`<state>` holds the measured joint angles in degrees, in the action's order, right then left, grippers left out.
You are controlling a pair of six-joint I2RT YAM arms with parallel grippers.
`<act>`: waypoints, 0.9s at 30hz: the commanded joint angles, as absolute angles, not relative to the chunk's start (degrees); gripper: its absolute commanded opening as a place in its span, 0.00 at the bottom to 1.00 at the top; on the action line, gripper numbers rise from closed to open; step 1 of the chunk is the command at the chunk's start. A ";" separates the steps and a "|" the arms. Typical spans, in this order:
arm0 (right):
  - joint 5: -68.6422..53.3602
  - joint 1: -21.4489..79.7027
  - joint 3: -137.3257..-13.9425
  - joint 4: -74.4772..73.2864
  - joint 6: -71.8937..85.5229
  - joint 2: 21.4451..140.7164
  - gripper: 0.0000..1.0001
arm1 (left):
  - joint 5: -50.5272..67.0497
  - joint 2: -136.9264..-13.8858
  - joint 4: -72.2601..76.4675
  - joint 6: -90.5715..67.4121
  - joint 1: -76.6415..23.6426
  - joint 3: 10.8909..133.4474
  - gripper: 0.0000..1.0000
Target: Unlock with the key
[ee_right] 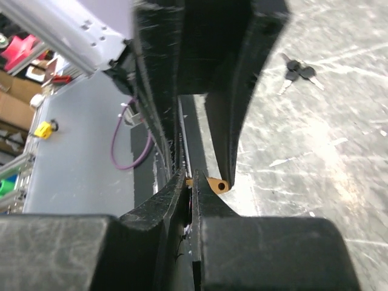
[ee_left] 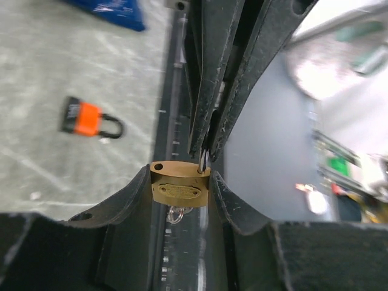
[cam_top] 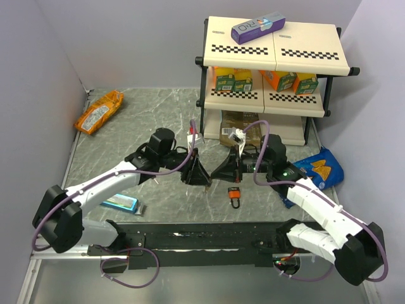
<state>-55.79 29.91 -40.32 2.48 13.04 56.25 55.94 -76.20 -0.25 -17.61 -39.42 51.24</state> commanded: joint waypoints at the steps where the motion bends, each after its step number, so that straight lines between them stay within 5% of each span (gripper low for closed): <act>1: -53.72 30.59 -45.17 0.27 14.06 58.35 0.06 | 37.82 -73.13 0.18 -13.10 -41.04 53.61 0.01; 13: -38.33 30.76 -48.78 -4.57 20.99 67.06 0.00 | 1.17 -72.77 -6.94 -10.99 -52.11 54.05 0.01; 27: -31.46 31.03 -49.22 -5.36 24.34 69.78 0.00 | -1.85 -75.50 -9.05 -13.09 -53.17 55.54 0.01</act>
<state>-33.76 30.89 -45.98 -5.32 23.05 69.58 0.95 -74.83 -9.34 -12.71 -53.23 52.45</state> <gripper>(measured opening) 0.110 0.376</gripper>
